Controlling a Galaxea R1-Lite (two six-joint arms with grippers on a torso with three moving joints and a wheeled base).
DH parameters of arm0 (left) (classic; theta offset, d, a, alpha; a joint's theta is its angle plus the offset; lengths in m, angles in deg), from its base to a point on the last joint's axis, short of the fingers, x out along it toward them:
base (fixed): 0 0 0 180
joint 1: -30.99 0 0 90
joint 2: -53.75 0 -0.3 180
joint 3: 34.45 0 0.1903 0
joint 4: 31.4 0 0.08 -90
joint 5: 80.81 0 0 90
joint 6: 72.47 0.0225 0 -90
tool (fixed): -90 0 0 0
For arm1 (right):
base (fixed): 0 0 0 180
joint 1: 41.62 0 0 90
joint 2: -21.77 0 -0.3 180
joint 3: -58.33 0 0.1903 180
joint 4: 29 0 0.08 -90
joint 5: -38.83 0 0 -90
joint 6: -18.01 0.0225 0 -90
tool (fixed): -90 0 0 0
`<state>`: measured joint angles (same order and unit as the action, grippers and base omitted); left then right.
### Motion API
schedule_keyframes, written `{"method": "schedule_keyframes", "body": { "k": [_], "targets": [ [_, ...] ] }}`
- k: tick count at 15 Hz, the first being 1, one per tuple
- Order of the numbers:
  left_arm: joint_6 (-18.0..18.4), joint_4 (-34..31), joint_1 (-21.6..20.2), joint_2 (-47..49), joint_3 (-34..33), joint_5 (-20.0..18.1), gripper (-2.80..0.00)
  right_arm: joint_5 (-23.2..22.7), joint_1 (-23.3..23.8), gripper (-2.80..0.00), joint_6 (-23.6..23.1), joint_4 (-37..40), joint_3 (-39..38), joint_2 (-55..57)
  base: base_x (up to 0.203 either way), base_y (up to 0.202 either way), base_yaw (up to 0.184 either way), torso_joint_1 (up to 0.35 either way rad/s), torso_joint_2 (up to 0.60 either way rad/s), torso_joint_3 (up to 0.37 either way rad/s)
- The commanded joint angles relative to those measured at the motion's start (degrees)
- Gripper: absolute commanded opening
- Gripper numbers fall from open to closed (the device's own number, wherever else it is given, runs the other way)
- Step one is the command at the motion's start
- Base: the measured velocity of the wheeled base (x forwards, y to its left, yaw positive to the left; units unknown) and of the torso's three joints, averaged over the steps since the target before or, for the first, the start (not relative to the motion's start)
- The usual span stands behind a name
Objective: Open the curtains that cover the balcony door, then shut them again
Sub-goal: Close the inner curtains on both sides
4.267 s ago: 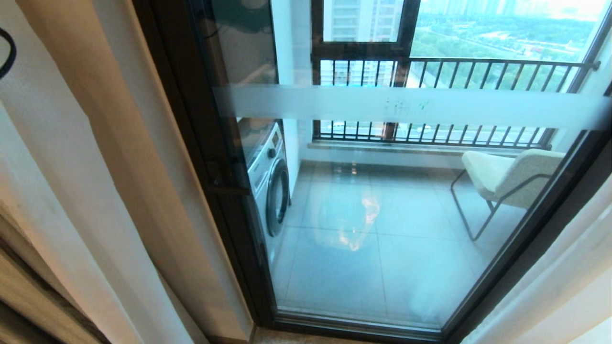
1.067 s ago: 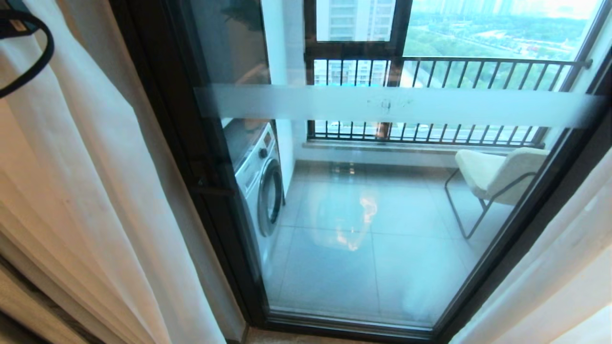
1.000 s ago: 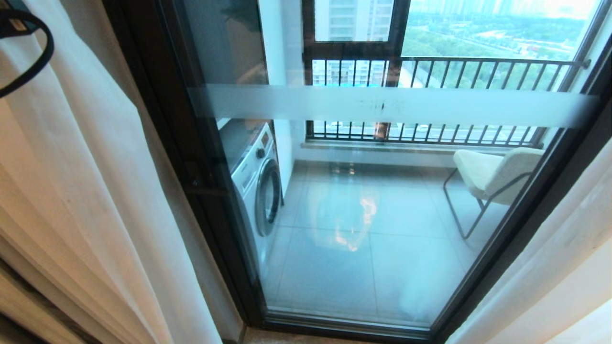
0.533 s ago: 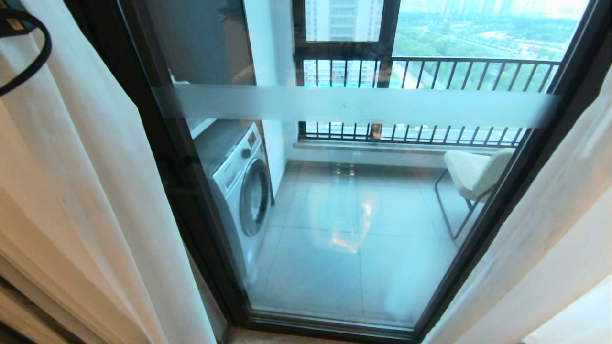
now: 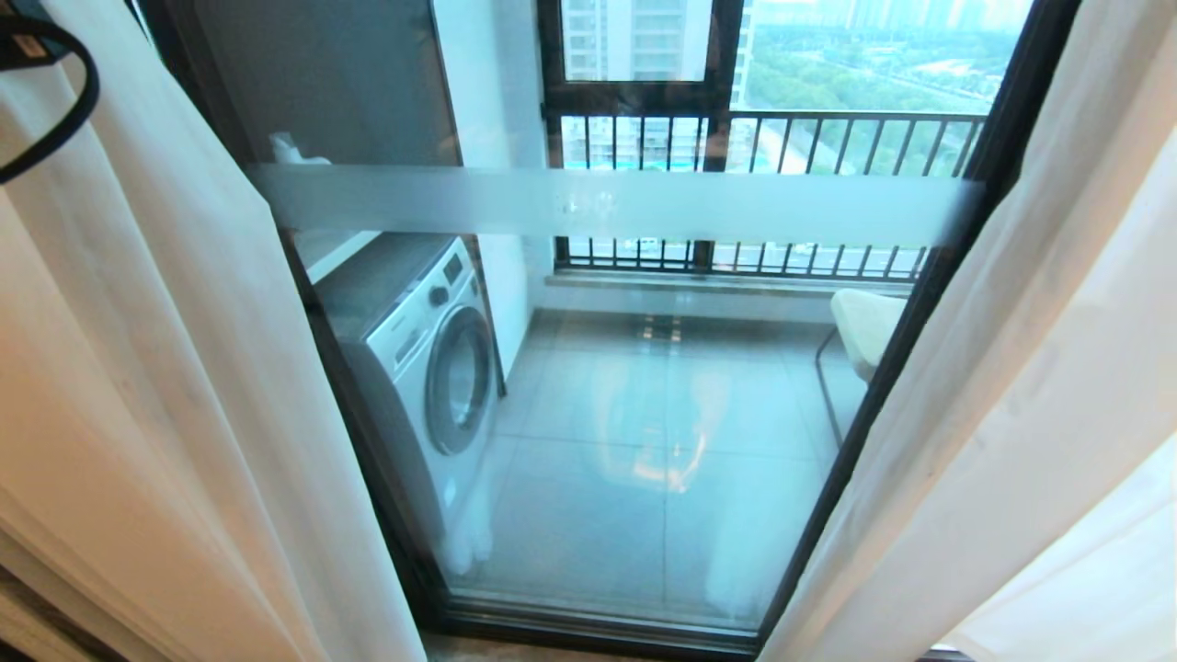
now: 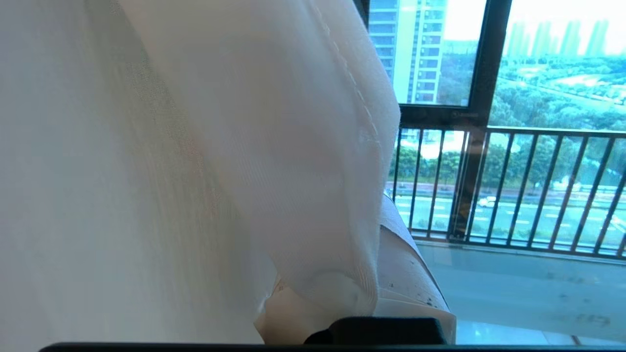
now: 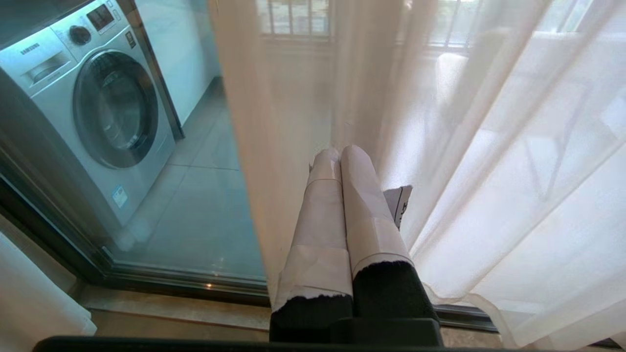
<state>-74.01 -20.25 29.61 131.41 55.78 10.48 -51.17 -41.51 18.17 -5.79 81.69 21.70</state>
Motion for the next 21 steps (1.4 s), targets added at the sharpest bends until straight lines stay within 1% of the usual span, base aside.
{"method": "schedule_keyframes", "body": {
  "k": [1,21],
  "targets": [
    [-0.05,0.21,-0.03,0.03,-0.07,0.03,-2.8,0.0,-0.02,-2.8,0.02,-0.02,0.0,0.07,0.0,-0.181,-0.001,0.003,0.01,0.003],
    [-0.05,0.21,0.06,-0.15,-0.24,0.03,-2.8,0.0,-0.02,-2.8,0.02,-0.02,0.0,0.07,0.0,-0.184,0.002,0.002,0.0,0.002]
  ]
}}
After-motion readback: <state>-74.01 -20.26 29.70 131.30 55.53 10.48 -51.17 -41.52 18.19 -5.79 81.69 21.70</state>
